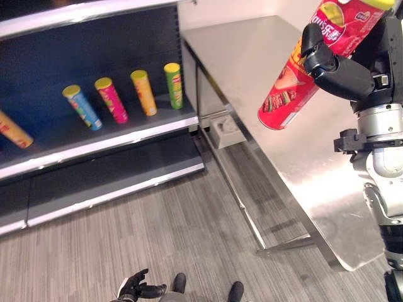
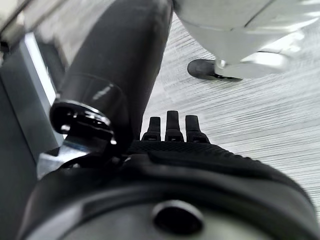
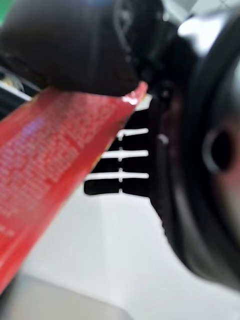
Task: Put the goods on the table back onto the shelves and tidy them up.
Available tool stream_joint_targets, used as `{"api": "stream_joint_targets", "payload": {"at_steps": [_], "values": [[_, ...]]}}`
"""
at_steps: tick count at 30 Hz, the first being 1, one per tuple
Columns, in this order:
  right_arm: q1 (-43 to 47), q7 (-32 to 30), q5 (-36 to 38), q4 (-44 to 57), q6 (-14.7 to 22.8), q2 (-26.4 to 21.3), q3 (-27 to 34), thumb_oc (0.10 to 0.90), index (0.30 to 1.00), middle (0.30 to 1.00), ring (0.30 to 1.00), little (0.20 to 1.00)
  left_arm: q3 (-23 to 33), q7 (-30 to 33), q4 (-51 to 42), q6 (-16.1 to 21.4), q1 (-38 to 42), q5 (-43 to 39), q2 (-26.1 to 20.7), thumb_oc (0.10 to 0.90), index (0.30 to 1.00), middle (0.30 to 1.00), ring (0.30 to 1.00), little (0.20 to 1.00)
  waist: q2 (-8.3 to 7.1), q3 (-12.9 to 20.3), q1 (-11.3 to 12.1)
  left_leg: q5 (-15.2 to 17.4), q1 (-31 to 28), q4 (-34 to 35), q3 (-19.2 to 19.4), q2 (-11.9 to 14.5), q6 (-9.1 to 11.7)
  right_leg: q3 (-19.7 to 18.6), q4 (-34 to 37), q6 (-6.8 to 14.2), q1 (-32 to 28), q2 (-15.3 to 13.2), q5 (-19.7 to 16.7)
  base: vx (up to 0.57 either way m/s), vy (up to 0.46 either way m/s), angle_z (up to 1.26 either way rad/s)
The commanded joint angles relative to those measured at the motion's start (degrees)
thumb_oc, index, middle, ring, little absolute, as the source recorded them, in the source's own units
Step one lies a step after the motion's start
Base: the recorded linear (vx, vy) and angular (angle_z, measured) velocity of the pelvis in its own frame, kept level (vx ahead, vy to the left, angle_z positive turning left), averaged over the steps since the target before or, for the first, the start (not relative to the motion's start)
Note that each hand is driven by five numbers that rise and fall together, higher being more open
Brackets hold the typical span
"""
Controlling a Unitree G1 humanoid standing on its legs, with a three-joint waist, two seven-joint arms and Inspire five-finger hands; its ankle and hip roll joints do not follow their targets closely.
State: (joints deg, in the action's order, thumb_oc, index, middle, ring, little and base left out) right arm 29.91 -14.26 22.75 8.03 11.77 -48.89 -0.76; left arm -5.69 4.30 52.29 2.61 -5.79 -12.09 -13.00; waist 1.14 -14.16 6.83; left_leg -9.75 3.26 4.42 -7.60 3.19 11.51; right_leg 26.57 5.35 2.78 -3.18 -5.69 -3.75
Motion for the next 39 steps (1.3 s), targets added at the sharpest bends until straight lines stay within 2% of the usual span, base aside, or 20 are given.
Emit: {"api": "stream_joint_targets", "payload": {"at_steps": [1,3,8,10,13,14,15,16,18,20,21,24,26,27,28,29,32,33,36,39], "values": [[7.5,-1.6,-4.7,6.0,4.2,-0.3,3.6,0.400,0.300,0.300,0.300,0.300,-1.9,1.3,-0.2,0.9,-1.1,-0.6,-3.3,0.800,0.900,0.900,0.900,0.900,-2.20,2.2,0.1,3.4,-1.0,-3.3,10.6,11.0,-1.4,-2.2,-0.4,5.5,-3.6,-4.1,4.3,-0.20,0.367,2.09],[5.8,-1.0,-6.1,7.9,3.9,1.1,3.6,0.400,0.300,0.300,0.300,0.300,-1.9,1.5,0.1,1.2,-1.0,0.0,-3.1,0.800,0.900,0.900,0.900,0.900,-1.34,2.5,-1.1,2.5,-2.3,-3.2,11.7,14.8,-0.2,-0.6,-0.4,6.6,-3.2,-6.3,3.2,-0.09,0.301,0.74],[3.0,0.4,-7.3,10.3,2.8,4.3,3.5,0.400,0.300,0.300,0.300,0.300,-2.5,1.5,-0.1,1.1,-1.1,1.1,-3.1,0.800,0.900,0.900,0.900,0.900,0.76,3.9,-1.5,4.0,-4.4,-1.0,10.4,14.1,0.8,0.3,-0.5,8.4,-3.0,-9.5,0.8,-0.02,0.326,0.35],[1.6,1.1,-9.4,11.4,2.0,6.2,2.9,0.400,0.300,0.300,0.300,0.300,-3.2,1.1,0.1,1.0,-0.6,2.4,-3.3,0.800,0.900,0.900,0.900,0.900,1.38,4.5,-1.5,6.0,-4.7,0.3,10.3,11.8,0.1,0.9,-0.7,9.6,-2.2,-12.6,-1.3,-0.08,0.575,0.43],[-0.6,1.0,-15.8,12.9,0.0,10.5,1.6,0.400,0.300,0.300,0.300,0.300,-2.7,1.4,0.5,1.0,-0.1,5.2,-4.6,0.800,0.900,0.900,0.900,0.900,0.26,5.6,-0.6,11.3,-4.7,0.6,11.1,2.8,-4.0,2.1,-3.3,11.8,-0.7,-21.6,-6.6,0.01,0.609,0.66],[-0.7,1.0,-15.9,13.0,-0.1,10.6,1.7,0.400,0.300,0.300,0.300,0.300,-2.7,1.4,0.5,1.0,-0.2,5.2,-4.6,0.800,0.900,0.900,0.900,0.900,0.04,5.6,-0.6,11.3,-4.7,0.6,11.1,2.6,-4.1,2.0,-3.4,11.9,-0.7,-21.8,-6.5,0.04,0.547,0.42],[-1.1,0.3,-19.9,12.9,-0.6,11.3,-0.2,0.400,0.300,0.300,0.300,0.300,-2.3,2.4,2.0,0.6,0.7,6.0,-5.6,0.800,0.900,0.900,0.900,0.900,0.28,4.0,-1.9,11.1,-4.6,0.6,10.5,0.6,-5.8,-5.3,-9.1,9.6,2.4,-18.6,-4.9,-0.01,0.363,0.66],[-0.9,0.3,-20.7,12.7,-0.8,11.1,-0.8,0.400,0.300,0.300,0.300,0.300,-2.5,2.2,2.0,0.6,0.7,5.9,-5.6,0.800,0.900,0.900,0.900,0.900,0.62,3.8,-2.1,10.7,-4.5,0.6,10.5,0.4,-6.1,-8.0,-10.2,8.9,3.7,-15.8,-2.7,0.02,0.471,0.69],[1.5,0.2,-22.9,10.8,-1.0,11.0,-4.3,0.400,0.300,0.300,0.300,0.300,-3.5,1.7,3.0,0.0,0.0,6.7,-5.3,0.800,0.900,0.900,0.900,0.900,0.65,2.4,-1.7,10.3,-5.3,0.6,9.4,-1.0,-7.0,-8.0,-10.1,5.7,5.1,-5.3,2.8,0.03,0.185,0.82],[3.5,-0.3,-23.6,7.8,-1.3,10.3,-7.2,0.400,0.300,0.300,0.300,0.300,-3.5,1.4,2.0,-0.1,0.0,5.1,-4.5,0.800,0.900,0.900,0.900,0.900,-0.18,1.0,-1.8,10.1,-5.0,0.6,8.8,-2.6,-7.6,-9.6,-8.0,4.5,7.4,0.7,3.2,0.02,0.049,-0.10],[4.1,-0.5,-24.1,7.0,-1.6,9.9,-7.9,0.400,0.300,0.300,0.300,0.300,-3.8,1.2,1.9,-0.1,0.2,5.0,-4.3,0.800,0.900,0.900,0.900,0.900,-0.59,0.8,-1.7,9.8,-4.7,0.6,8.3,-3.4,-7.9,-10.8,-6.6,4.0,7.6,1.7,3.0,0.08,0.012,0.34],[5.6,-0.9,-24.8,4.9,-2.0,10.3,-10.4,0.400,0.300,0.300,0.300,0.300,-3.8,0.8,-0.9,0.6,-1.3,2.2,-2.3,0.800,0.900,0.900,0.900,0.900,-0.91,1.0,-0.9,10.2,-5.7,0.4,7.1,-4.4,-8.4,-12.9,-1.6,3.8,4.3,2.5,1.3,0.14,-0.051,0.66],[4.9,-1.4,-25.3,5.1,-2.0,10.0,-9.7,0.400,0.300,0.300,0.300,0.300,-4.1,1.0,-4.3,0.5,-1.4,-0.7,-2.0,0.800,0.900,0.900,0.900,0.900,-0.67,-1.1,-0.4,12.8,-0.6,-10.8,7.3,-4.7,-7.2,-11.7,-0.8,3.3,2.0,1.3,2.2,0.07,-0.045,0.26],[4.8,-1.9,-25.3,4.6,-2.2,9.9,-9.4,0.400,0.300,0.300,0.300,0.300,-4.1,1.3,-4.2,0.5,-1.0,-1.4,-1.7,0.800,0.900,0.900,0.900,0.900,-0.46,-1.5,-0.3,12.1,1.2,-12.6,7.7,-3.9,-6.2,-11.3,-0.5,3.2,1.2,0.9,2.5,0.04,0.050,0.73],[4.7,-2.3,-25.2,4.3,-2.5,10.0,-9.3,0.400,0.300,0.300,0.300,0.300,-4.2,1.5,-4.1,0.4,-0.8,-1.5,-1.5,0.800,0.900,0.900,0.900,0.900,-0.31,-1.4,-0.4,11.8,2.5,-13.1,8.2,-3.1,-6.0,-10.8,-0.4,3.3,0.8,0.6,2.9,0.23,0.186,0.77],[3.9,-2.6,-26.0,4.0,-3.0,11.0,-9.0,0.400,0.300,0.300,0.300,0.300,-4.7,1.4,-4.6,0.1,-1.1,-0.2,-2.0,0.800,0.900,0.900,0.900,0.900,-0.82,-0.4,0.0,8.5,4.5,-8.3,7.5,0.7,-5.9,-11.5,-0.4,4.1,0.5,-0.2,3.8,0.28,0.219,0.55],[3.4,-4.0,-26.1,2.9,-3.3,11.4,-8.6,0.400,0.300,0.300,0.300,0.300,-5.1,1.9,-4.6,-0.1,-1.4,0.1,-2.9,0.800,0.900,0.900,0.900,0.900,-0.37,0.4,0.7,3.9,6.6,-0.2,6.0,5.5,-4.2,-11.9,-0.4,4.8,-0.5,-1.0,7.0,0.32,0.269,0.06],[2.0,-4.6,-26.6,3.1,-3.5,12.0,-7.3,0.400,0.300,0.300,0.300,0.300,-5.2,1.9,-3.9,-0.3,-2.1,1.3,-2.9,0.800,0.900,0.900,0.900,0.900,1.89,2.3,0.6,3.1,6.1,0.6,5.8,6.7,-2.4,-12.2,-0.4,5.7,-2.1,-1.3,7.8,0.41,0.427,-0.46],[0.2,-5.1,-28.6,4.8,-4.2,13.4,-5.6,0.400,0.300,0.300,0.300,0.300,-4.8,1.8,-2.2,-0.5,-2.2,3.0,-3.0,0.800,0.900,0.900,0.900,0.900,2.66,3.3,0.4,3.5,4.0,0.6,6.4,4.5,-2.9,-12.6,-0.4,6.7,-2.8,-4.4,6.3,0.28,0.382,-0.56],[0.4,-7.5,-32.9,6.2,-5.1,16.0,-4.3,0.400,0.300,0.300,0.300,0.300,-4.3,3.1,-0.5,-0.3,-2.0,4.4,-4.1,0.800,0.900,0.900,0.900,0.900,2.43,3.4,1.1,5.8,1.4,0.6,8.6,0.4,-5.8,-14.0,-1.3,8.7,-3.0,-9.6,4.1,0.23,0.427,-0.25]]}}
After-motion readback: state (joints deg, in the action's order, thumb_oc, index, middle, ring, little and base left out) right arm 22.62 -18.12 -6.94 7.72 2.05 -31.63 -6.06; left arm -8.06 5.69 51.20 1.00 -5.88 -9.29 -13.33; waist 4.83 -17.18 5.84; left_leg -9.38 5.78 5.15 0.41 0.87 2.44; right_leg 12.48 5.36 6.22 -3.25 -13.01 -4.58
